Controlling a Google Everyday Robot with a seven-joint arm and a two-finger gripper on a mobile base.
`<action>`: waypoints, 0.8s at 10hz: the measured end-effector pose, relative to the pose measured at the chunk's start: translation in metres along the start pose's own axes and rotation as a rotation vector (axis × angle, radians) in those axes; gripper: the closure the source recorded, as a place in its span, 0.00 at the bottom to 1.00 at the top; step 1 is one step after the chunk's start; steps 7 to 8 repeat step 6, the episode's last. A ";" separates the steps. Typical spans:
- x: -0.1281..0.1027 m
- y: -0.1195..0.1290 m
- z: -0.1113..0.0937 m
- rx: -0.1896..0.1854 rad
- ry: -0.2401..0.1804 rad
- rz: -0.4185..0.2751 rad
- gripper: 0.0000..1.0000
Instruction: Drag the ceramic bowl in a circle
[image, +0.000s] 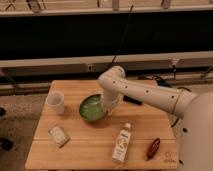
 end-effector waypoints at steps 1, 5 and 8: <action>0.001 0.000 0.000 0.001 0.002 -0.002 1.00; 0.003 0.002 -0.002 0.003 0.000 0.005 1.00; 0.008 0.008 -0.002 0.004 -0.001 0.009 1.00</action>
